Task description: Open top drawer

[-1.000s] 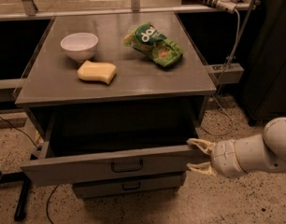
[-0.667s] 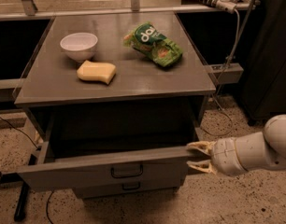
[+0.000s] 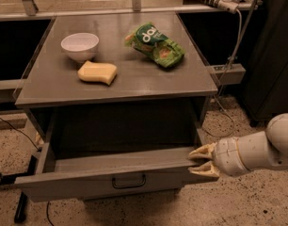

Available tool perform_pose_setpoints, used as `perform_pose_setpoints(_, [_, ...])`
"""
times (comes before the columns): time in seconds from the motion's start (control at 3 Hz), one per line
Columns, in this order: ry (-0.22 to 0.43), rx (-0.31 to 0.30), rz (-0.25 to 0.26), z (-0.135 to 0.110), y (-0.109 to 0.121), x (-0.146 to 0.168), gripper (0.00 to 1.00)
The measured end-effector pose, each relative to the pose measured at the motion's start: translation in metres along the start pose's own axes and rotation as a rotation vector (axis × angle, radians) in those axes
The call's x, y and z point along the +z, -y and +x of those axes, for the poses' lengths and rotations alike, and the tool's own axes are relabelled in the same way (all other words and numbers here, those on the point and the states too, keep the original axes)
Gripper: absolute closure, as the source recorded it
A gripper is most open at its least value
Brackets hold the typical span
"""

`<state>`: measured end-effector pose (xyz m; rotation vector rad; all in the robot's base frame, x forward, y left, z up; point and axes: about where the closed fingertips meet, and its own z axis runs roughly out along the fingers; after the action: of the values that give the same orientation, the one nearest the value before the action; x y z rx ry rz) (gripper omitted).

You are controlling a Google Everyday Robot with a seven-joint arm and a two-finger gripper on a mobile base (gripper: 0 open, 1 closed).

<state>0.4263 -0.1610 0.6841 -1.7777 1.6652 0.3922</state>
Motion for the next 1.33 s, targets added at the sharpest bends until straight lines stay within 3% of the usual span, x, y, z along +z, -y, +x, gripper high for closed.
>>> perform_pose_setpoints(0.33, [0.0,0.0,0.0,0.0,0.0,0.0,0.82])
perform_pose_setpoints(1.33, [-0.003,0.02,-0.019,0.0088,-0.0009,0.0094,0.12])
